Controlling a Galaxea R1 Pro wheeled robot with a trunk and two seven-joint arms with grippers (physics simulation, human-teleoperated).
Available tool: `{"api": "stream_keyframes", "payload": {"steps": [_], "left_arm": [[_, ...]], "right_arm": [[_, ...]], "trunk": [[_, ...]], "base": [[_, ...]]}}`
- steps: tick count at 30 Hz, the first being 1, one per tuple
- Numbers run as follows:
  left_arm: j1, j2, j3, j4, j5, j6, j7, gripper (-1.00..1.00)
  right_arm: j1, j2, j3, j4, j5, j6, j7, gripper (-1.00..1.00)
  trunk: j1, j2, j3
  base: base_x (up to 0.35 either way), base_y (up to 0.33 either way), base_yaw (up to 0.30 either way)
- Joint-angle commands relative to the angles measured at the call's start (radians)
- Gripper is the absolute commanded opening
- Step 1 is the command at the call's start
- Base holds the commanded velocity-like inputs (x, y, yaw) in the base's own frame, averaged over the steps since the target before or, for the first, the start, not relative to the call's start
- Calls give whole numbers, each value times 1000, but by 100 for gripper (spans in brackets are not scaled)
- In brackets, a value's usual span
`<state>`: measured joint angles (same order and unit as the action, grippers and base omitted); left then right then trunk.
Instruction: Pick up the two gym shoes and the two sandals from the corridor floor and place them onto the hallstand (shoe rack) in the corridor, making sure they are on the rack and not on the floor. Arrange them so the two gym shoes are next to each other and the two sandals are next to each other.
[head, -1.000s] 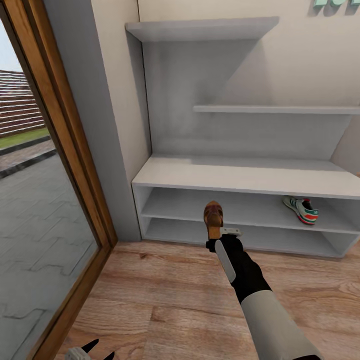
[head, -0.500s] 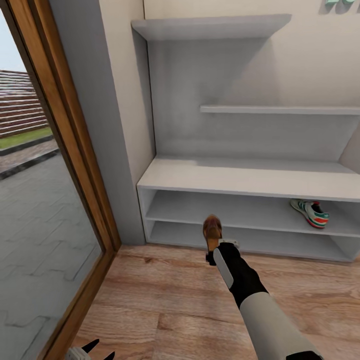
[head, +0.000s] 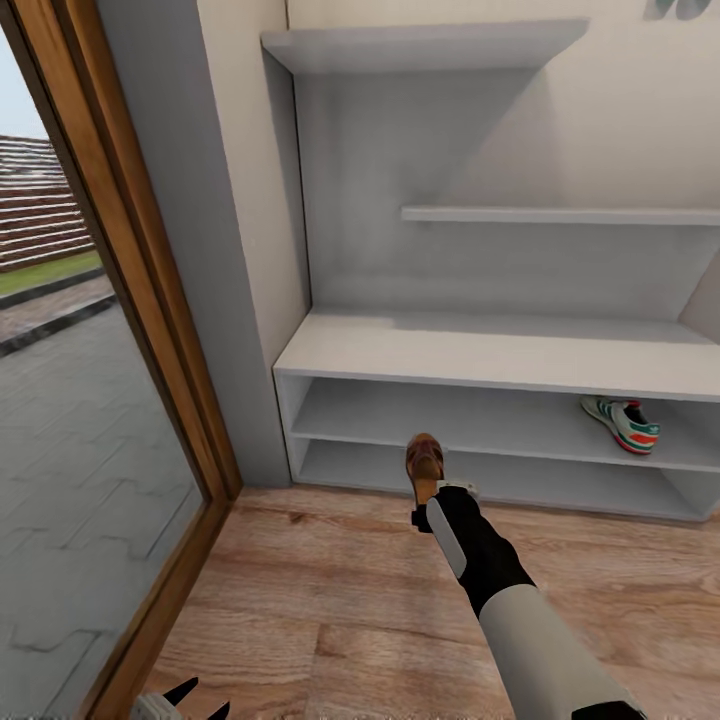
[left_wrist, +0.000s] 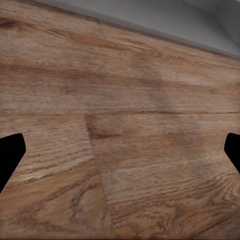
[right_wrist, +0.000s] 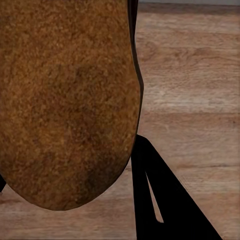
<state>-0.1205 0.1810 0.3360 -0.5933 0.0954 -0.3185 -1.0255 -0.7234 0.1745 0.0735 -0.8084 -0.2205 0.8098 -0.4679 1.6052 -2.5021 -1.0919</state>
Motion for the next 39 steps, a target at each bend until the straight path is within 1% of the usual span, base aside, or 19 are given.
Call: {"api": "stream_keyframes", "payload": {"steps": [1, 5, 9, 15, 27, 33, 39], "left_arm": [[-1, 0, 2, 1, 1, -5, -4, 100], [-1, 1, 2, 1, 1, -5, -4, 100], [-1, 1, 3, 1, 1, -5, -4, 100], [-1, 1, 3, 2, 1, -5, -5, 100], [-1, 0, 2, 3, 1, -5, -4, 100], [-1, -1, 2, 3, 1, -5, -4, 100], [0, -4, 2, 3, 1, -5, -4, 100]], "right_arm": [[-1, 0, 2, -1, -11, 2, -11, -100], [-1, 0, 2, -1, -11, 2, -12, -100], [-1, 0, 0, -2, -11, 1, -12, -100], [-1, 0, 0, -3, -11, 0, -12, -100], [-1, 0, 0, -3, -11, 0, -11, -100], [0, 0, 0, -3, -11, -1, -11, -100], [-1, 0, 0, -3, -11, -2, -11, -100]], "trunk": [[0, -1, -6], [2, -2, -26], [2, -2, -31], [2, -2, -32], [2, -2, -32], [2, -2, -32], [2, -2, -32]], "base": [[0, 0, 13], [0, 0, 38], [0, 0, 47], [37, 4, 11], [231, 157, 0], [69, 31, 0], [262, 3, 0]]}}
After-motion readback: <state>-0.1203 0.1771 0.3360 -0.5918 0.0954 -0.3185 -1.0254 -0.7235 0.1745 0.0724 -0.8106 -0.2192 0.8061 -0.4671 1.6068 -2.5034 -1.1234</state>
